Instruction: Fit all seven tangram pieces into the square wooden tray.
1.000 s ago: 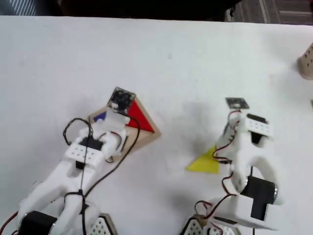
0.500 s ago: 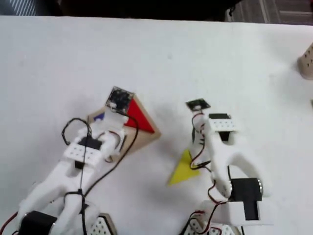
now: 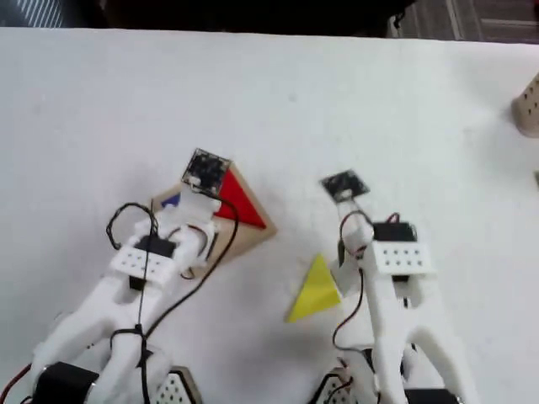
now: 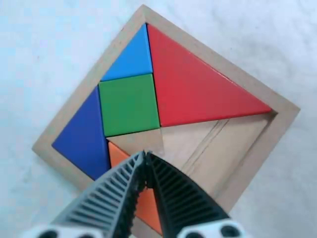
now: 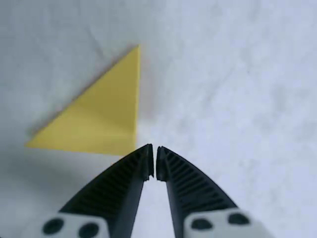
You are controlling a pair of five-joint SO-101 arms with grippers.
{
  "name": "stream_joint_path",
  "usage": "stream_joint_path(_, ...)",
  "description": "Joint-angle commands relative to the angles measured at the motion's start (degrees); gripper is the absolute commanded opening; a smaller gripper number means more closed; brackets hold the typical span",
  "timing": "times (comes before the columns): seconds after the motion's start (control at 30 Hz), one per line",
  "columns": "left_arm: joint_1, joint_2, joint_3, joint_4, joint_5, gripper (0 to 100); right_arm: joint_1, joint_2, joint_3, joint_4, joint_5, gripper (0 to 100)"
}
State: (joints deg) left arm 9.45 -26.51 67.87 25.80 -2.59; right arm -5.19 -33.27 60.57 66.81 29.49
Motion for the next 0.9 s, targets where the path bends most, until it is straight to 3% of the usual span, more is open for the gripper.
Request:
stream_joint_path(0.0, -0.7, -1.9, -0.3, -1.5, -0.4, 2, 0.7, -6.4, 9.1, -6.0, 9.8, 1.9)
stream_joint_path(0.2, -0.7, -1.9, -0.3, -1.5, -0.4, 2, 0.1, -12.0, 13.4, -6.9, 10.7, 1.9)
stream_joint_path(0.33, -0.6, -1.9, -0.3, -1.5, -0.4, 2, -4.2, -9.3, 12.7, -7.8, 9.9, 1.9)
stream_joint_path(0.7, -0.6, -1.9, -0.3, -1.3, -0.4, 2, -18.2, 15.0, -4.1, -9.9, -8.9, 1.9)
stream_joint_path(0.87, -0.6, -1.9, -0.3, -1.2, -0.4, 2, -14.1, 19.4, -14.5, -5.0, -12.0, 1.9)
